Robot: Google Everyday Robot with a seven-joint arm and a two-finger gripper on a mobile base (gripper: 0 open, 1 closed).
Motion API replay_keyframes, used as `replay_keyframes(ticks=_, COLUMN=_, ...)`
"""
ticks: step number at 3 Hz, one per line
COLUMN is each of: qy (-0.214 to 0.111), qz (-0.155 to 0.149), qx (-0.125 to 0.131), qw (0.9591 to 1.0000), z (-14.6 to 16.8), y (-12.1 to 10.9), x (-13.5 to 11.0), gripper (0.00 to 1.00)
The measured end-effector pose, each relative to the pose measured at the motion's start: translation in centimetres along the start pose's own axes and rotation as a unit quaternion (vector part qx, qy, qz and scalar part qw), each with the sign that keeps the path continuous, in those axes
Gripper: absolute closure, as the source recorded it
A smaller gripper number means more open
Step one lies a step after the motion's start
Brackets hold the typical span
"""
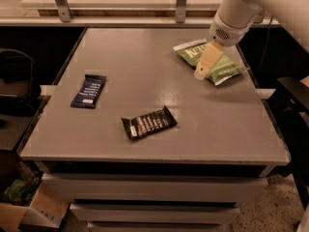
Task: Move green jalapeno chip bag near rxbar blueberry
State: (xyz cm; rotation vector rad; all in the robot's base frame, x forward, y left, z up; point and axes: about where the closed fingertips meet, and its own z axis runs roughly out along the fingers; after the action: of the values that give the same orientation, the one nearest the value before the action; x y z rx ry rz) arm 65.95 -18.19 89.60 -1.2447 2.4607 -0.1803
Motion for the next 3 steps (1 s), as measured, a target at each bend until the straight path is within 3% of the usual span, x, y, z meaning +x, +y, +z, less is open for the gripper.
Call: replay_keyframes(ticks=3, qy=0.005, qz=0.027, qx=-0.029, qw=0.9992, z=4.8, y=-0.3, x=-1.2, gripper=0.00)
